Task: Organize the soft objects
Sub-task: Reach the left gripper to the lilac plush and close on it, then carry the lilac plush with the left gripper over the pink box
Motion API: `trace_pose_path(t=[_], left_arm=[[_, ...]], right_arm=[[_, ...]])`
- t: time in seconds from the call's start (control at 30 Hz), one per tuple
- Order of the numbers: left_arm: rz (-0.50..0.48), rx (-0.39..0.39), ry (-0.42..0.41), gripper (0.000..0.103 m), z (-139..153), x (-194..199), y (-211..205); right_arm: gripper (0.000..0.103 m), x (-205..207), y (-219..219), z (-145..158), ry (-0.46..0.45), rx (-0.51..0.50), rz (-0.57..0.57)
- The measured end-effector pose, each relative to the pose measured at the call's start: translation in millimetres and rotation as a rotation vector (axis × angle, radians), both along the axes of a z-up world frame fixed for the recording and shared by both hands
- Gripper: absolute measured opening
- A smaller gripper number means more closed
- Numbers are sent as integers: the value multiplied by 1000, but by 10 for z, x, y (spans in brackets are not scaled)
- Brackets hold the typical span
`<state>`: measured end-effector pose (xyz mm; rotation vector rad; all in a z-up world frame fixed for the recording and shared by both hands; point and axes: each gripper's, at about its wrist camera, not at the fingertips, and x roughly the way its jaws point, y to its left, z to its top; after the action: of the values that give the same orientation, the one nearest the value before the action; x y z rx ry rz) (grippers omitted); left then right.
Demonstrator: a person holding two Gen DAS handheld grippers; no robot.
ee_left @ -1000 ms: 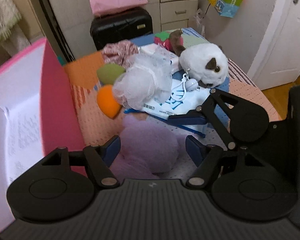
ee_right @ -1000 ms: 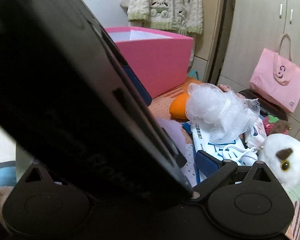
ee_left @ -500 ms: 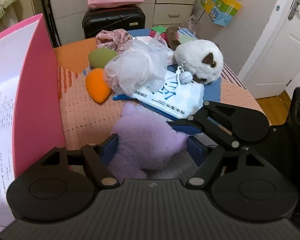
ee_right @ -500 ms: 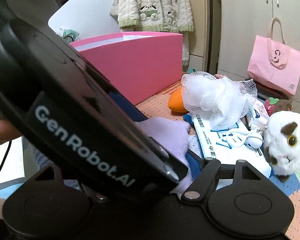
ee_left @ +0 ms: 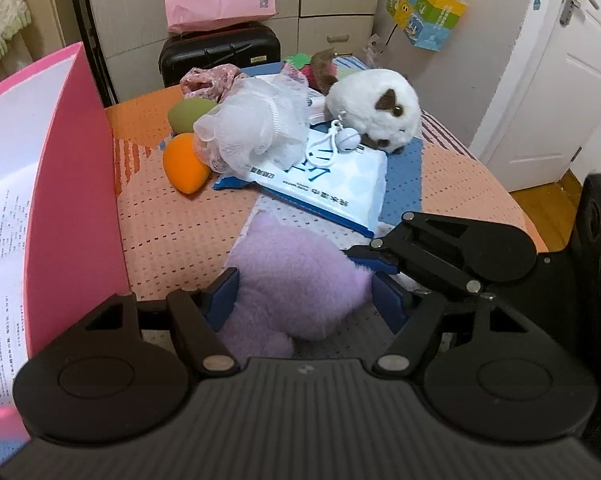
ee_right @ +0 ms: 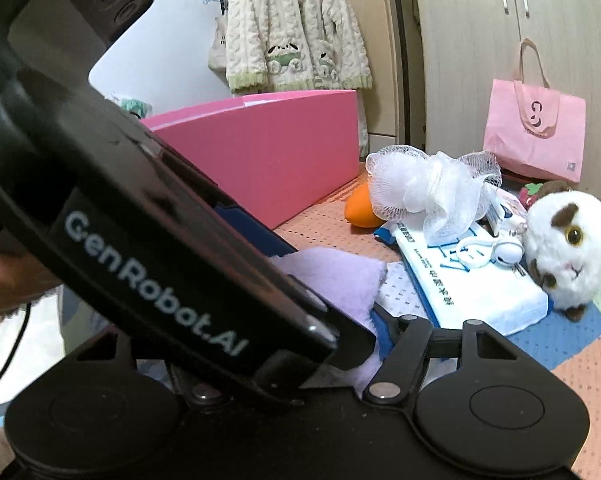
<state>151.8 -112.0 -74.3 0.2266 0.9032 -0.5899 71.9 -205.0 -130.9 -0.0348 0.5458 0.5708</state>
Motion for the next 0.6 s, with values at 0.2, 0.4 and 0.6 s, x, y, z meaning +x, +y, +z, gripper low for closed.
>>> trace_pose_path(t=[0.2,0.4,0.6], left_arm=[[-13,12,-29,70,84,-187,-6],[-30,11,-37,70,217,-407,40],[-17,-16,-34,70,356,-608,186]], right_arm=[[72,-100,-29,-12,-26,-1,-4],[72,-241,-60,53,-22,17,3],[72,-297,2,192,12,40,32]])
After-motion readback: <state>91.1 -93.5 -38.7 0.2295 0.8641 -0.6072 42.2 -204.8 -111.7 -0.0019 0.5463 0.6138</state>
